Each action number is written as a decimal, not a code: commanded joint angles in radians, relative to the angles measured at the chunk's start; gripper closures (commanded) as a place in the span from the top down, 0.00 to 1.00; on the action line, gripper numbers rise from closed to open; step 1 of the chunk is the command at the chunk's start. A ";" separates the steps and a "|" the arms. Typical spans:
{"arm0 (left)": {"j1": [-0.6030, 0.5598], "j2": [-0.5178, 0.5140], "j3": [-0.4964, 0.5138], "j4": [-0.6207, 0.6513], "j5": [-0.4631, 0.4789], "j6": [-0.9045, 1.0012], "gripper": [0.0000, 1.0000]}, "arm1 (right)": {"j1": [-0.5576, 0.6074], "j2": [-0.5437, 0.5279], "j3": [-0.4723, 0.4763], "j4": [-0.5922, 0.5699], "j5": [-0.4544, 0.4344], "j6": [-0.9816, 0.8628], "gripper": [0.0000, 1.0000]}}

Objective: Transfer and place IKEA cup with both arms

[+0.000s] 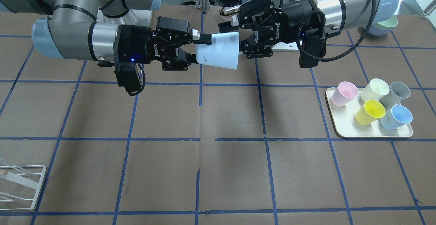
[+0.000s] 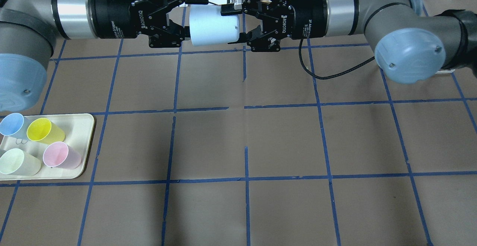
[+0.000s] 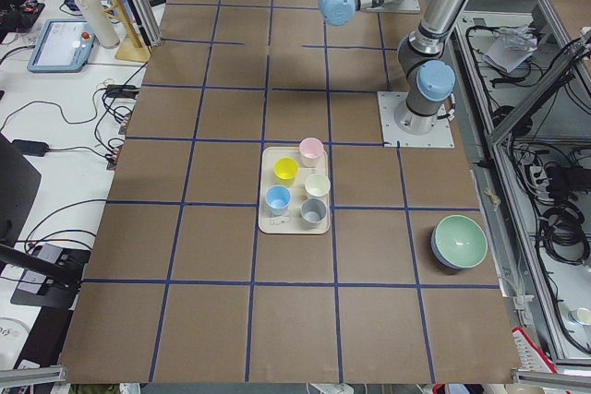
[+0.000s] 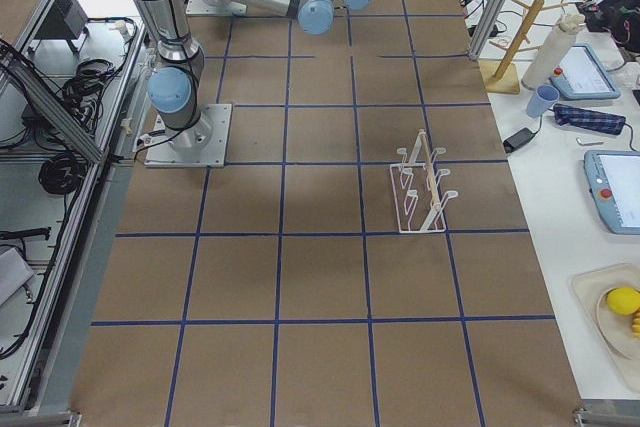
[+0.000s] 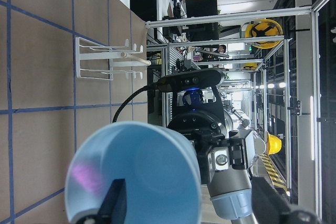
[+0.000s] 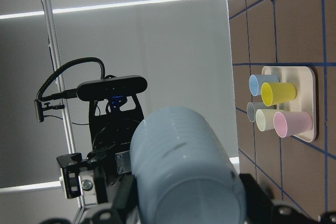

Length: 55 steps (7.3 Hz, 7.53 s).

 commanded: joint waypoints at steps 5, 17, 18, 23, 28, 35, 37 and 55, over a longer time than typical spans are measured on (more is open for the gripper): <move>0.004 -0.004 -0.002 0.007 -0.001 -0.003 0.15 | 0.000 0.001 -0.004 -0.001 0.005 0.065 0.92; 0.007 -0.018 0.031 0.061 0.937 -0.203 0.00 | -0.163 -0.142 -0.041 -0.011 -0.853 0.331 1.00; 0.014 -0.024 0.029 0.061 1.091 -0.183 0.00 | -0.158 -0.170 -0.042 0.003 -0.941 0.332 1.00; 0.160 -0.162 -0.072 0.235 1.434 0.093 0.00 | -0.075 -0.250 -0.143 0.222 -1.461 0.332 1.00; 0.320 -0.263 -0.167 0.440 1.487 0.291 0.00 | 0.023 -0.177 -0.134 0.169 -1.503 0.326 1.00; 0.281 -0.280 -0.108 0.406 1.522 0.293 1.00 | 0.008 -0.192 -0.126 0.083 -1.508 0.331 1.00; 0.191 -0.242 0.051 0.160 1.513 0.194 1.00 | -0.001 -0.190 -0.126 0.086 -1.509 0.331 1.00; -0.184 -0.088 0.308 -0.162 1.330 -0.152 1.00 | -0.018 -0.209 -0.125 0.095 -1.506 0.317 1.00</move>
